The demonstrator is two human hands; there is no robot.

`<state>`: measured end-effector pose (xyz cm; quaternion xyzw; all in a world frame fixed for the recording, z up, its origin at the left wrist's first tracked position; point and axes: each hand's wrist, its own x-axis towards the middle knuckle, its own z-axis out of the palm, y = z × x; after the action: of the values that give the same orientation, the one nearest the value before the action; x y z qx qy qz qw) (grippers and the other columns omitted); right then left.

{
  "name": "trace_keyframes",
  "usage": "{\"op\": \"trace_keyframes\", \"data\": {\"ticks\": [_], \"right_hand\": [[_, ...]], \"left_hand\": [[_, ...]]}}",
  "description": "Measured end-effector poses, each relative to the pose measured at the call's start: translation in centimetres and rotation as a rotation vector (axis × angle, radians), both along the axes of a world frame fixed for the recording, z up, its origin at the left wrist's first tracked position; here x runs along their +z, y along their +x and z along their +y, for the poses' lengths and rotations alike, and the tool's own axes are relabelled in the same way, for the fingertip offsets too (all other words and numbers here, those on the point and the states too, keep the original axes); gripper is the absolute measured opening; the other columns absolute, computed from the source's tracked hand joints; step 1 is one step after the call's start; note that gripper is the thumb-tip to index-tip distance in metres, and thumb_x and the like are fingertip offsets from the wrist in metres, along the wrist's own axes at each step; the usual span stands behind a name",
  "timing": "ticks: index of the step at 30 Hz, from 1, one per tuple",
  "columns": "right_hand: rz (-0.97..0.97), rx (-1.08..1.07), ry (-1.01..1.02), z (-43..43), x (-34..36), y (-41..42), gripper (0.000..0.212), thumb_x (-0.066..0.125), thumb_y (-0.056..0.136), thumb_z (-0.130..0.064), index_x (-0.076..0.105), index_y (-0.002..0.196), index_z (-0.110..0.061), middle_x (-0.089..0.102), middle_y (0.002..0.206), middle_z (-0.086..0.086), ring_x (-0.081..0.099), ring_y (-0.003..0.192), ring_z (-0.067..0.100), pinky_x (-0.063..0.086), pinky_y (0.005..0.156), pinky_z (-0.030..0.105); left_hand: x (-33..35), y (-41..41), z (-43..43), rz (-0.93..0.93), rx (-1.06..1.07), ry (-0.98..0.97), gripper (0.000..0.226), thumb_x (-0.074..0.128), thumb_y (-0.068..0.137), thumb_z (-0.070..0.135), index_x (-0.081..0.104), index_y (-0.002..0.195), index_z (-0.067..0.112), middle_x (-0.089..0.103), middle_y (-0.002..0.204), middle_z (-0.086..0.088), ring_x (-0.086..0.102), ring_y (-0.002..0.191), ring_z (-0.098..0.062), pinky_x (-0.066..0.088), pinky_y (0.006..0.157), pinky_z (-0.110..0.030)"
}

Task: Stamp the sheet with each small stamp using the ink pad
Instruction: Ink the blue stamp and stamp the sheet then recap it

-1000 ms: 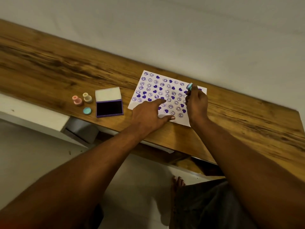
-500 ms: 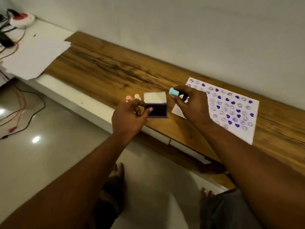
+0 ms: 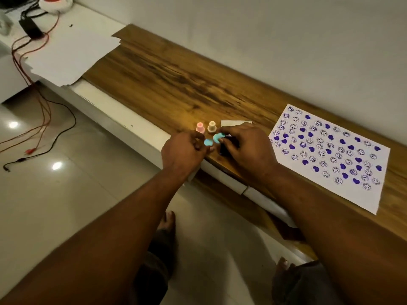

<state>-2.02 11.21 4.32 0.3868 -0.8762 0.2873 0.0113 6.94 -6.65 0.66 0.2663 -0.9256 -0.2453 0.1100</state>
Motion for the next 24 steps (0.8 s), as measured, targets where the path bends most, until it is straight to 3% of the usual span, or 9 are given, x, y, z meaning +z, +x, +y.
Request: {"op": "trace_keyframes", "data": {"ticks": [8,15,21,24], "right_hand": [[0.028,-0.036,0.043,-2.0,-0.1,0.4,0.029,0.063,0.1,-0.038,0.069,0.127,-0.032,0.076,0.112,-0.001,0.066,0.103,0.018,0.056,0.084,0.04],[0.056,-0.055,0.077,-2.5,-1.0,0.6,0.029,0.066,0.097,-0.036,0.07,0.126,-0.032,0.077,0.108,0.0,0.066,0.098,0.019,0.043,0.074,0.028],[0.061,-0.019,0.099,-2.7,-1.1,0.6,0.032,0.062,0.1,-0.036,0.069,0.13,-0.032,0.076,0.111,0.0,0.064,0.101,0.02,0.047,0.077,0.031],[0.061,-0.032,0.112,-2.9,-1.4,0.4,0.032,0.06,0.101,-0.038,0.068,0.131,-0.034,0.075,0.112,0.0,0.064,0.103,0.02,0.04,0.076,0.028]], "left_hand": [[-0.3,-0.3,-0.3,0.004,-0.039,0.045,0.044,0.077,0.084,0.062,0.076,0.119,0.035,0.076,0.093,0.015,0.068,0.082,-0.004,0.044,0.064,-0.022],[0.0,-0.2,-0.4,-0.009,-0.046,0.067,0.045,0.078,0.085,0.061,0.075,0.123,0.037,0.076,0.093,0.015,0.068,0.081,-0.004,0.048,0.064,-0.023],[0.2,-0.3,-0.5,-0.027,-0.045,0.072,0.042,0.079,0.085,0.056,0.075,0.123,0.037,0.075,0.093,0.013,0.068,0.082,-0.006,0.054,0.071,-0.027],[0.2,-0.4,-0.6,-0.035,-0.054,0.071,0.043,0.08,0.085,0.056,0.074,0.124,0.038,0.076,0.095,0.013,0.068,0.084,-0.007,0.057,0.074,-0.03]]}}
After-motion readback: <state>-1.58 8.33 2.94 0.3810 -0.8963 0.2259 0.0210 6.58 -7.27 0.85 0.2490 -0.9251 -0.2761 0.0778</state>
